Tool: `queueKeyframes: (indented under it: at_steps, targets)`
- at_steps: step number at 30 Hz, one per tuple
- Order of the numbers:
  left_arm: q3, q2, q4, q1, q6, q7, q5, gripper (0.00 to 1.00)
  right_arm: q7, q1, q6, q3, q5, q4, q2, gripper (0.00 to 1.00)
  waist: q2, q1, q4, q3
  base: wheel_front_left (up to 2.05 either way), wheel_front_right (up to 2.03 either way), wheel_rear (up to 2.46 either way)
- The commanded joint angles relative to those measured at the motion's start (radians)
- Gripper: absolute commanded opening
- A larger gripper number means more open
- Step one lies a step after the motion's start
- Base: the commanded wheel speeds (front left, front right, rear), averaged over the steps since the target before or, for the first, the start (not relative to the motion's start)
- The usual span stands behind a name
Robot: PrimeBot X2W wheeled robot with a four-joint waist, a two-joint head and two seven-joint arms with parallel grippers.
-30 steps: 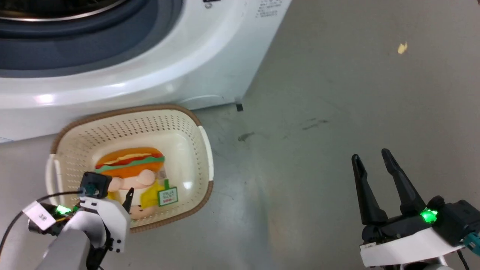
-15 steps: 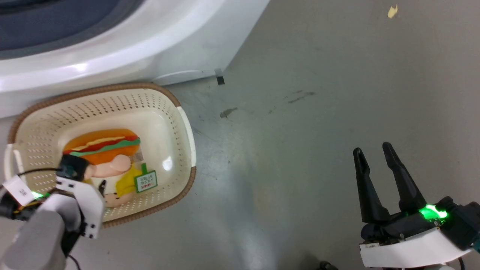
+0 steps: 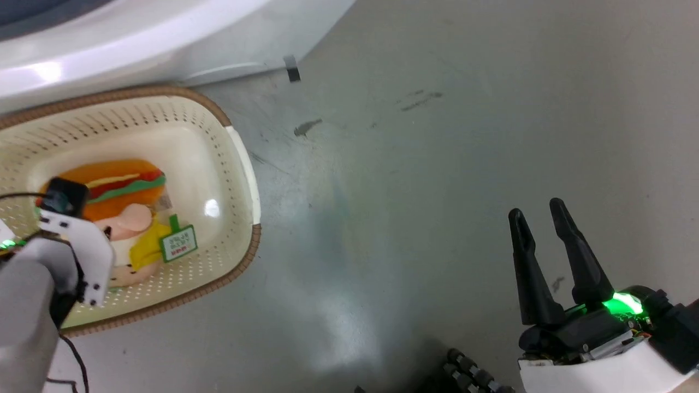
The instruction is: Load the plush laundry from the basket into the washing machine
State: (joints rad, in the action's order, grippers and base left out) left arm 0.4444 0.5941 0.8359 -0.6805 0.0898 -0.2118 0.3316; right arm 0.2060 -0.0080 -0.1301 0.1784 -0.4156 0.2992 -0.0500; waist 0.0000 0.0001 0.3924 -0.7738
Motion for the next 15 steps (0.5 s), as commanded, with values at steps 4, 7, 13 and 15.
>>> queueKeyframes:
  at_steps: [4,7,13,15]
  targets:
    - [0.03,0.028,0.056,-0.068,0.0,-0.023,0.031,1.0,0.019,0.0,-0.001,0.002,-0.038,0.028,0.0,1.0,0.0,-0.0001,0.024,-0.059,0.0,0.0,0.0]
    - [0.05,0.041,0.081,-0.099,0.003,-0.026,0.039,1.0,0.025,0.001,-0.001,0.01,-0.052,0.04,0.0,1.0,0.0,-0.0001,0.033,-0.089,0.0,0.0,0.0]
    - [0.086,0.064,0.138,-0.157,0.011,-0.034,0.061,1.0,0.038,-0.007,-0.001,0.017,-0.071,0.061,0.0,1.0,0.0,-0.0001,0.05,-0.147,0.0,0.0,0.0]
    - [0.097,0.069,0.159,-0.174,0.014,-0.037,0.071,0.4,0.042,-0.013,-0.001,0.015,-0.078,0.064,0.0,1.0,0.0,-0.0001,0.056,-0.163,0.0,0.0,0.0]
